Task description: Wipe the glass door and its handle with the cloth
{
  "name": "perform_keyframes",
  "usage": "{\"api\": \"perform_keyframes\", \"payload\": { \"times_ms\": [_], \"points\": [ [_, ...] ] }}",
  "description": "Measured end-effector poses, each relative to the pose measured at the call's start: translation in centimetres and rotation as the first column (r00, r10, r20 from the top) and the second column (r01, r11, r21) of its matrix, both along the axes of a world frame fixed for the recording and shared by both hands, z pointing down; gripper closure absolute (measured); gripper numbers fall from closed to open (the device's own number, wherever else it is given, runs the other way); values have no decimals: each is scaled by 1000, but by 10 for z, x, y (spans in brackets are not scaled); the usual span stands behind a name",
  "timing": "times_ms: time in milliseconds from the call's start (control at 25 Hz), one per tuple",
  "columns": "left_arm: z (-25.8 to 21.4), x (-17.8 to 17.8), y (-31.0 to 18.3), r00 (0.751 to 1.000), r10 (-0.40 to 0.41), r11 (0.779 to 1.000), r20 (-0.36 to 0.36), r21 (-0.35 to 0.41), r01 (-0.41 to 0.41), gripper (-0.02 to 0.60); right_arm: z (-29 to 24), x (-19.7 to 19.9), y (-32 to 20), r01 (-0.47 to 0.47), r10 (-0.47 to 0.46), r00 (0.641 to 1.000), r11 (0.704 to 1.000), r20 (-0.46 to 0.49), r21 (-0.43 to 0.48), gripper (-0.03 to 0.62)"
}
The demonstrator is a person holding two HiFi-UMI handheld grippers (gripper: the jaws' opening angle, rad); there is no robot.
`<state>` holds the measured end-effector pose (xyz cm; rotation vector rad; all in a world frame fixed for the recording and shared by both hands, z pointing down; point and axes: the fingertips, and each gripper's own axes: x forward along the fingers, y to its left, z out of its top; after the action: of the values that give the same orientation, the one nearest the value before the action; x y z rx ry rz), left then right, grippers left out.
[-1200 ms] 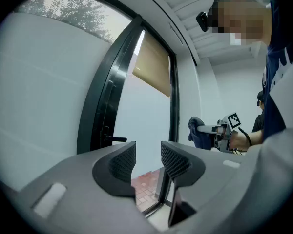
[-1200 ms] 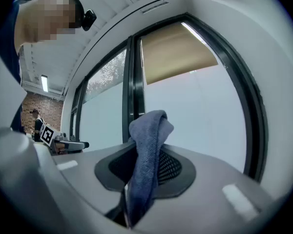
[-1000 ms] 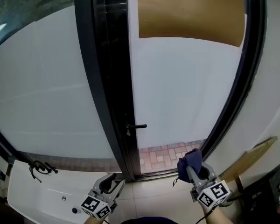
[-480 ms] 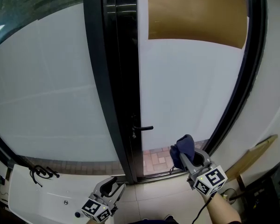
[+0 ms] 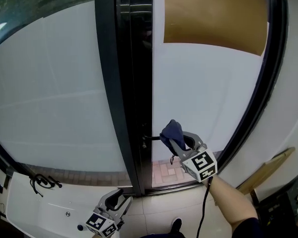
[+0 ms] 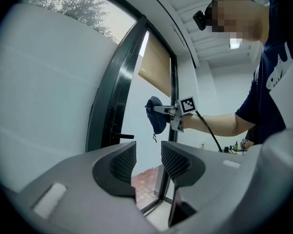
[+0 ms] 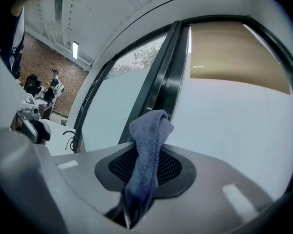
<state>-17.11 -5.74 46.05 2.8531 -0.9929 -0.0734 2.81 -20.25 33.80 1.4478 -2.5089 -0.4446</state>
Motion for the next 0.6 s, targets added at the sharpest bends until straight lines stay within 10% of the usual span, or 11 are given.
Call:
{"api": "perform_keyframes", "payload": {
  "times_ms": [600],
  "points": [
    [-3,7,-18,990,-138,990,12,-21,138,426,14,-89,-140,87,-34,887,992,-461,94,507]
  ]
}}
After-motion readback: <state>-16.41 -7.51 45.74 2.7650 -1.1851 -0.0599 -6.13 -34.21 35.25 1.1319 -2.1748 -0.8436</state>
